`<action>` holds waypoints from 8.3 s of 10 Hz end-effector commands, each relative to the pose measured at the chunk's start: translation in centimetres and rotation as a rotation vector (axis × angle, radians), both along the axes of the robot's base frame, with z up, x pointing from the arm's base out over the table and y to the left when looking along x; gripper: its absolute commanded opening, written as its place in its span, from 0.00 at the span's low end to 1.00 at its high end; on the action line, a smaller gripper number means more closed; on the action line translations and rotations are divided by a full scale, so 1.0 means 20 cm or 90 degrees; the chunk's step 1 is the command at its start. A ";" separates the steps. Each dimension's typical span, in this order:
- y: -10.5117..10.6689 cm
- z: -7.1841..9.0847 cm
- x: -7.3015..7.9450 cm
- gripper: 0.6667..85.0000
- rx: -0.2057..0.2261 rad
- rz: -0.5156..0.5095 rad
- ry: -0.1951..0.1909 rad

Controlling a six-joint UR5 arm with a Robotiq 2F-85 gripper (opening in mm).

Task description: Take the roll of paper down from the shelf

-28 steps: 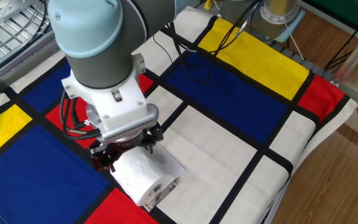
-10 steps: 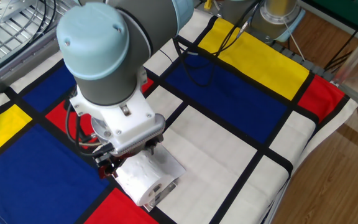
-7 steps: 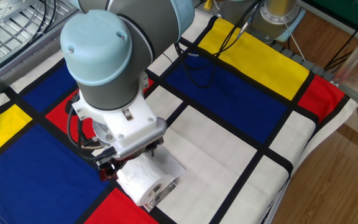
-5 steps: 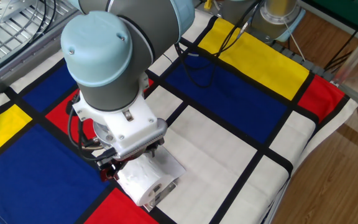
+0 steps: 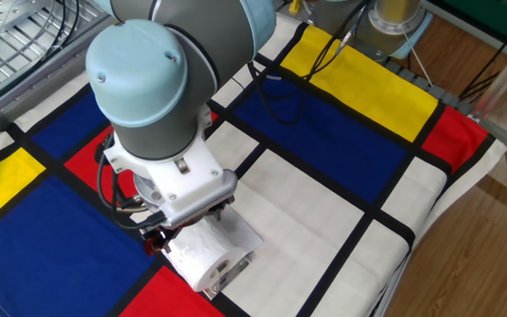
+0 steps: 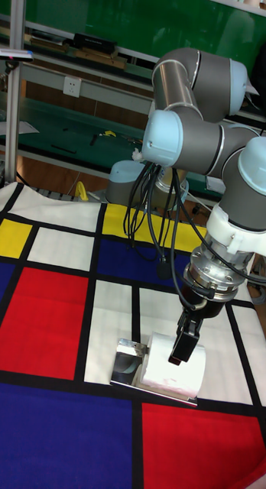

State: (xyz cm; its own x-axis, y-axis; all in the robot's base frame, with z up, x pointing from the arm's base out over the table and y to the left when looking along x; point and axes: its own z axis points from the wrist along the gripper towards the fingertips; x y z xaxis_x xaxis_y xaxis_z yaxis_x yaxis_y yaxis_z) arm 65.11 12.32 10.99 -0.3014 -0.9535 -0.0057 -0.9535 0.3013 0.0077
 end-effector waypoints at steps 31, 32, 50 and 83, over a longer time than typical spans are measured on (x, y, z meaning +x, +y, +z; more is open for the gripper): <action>0.04 -0.13 -0.02 1.00 0.023 -0.004 0.012; 0.04 -0.13 -0.01 1.00 0.024 0.002 0.009; 0.09 -0.17 0.02 0.32 0.065 0.014 0.002; -0.21 -0.18 -0.07 0.00 -0.016 0.030 0.015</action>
State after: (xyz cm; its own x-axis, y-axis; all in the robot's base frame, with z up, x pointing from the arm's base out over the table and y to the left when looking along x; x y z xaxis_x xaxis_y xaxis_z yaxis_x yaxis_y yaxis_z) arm 64.23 9.09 7.03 -0.2583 -0.9660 0.0106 -0.9657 0.2585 0.0223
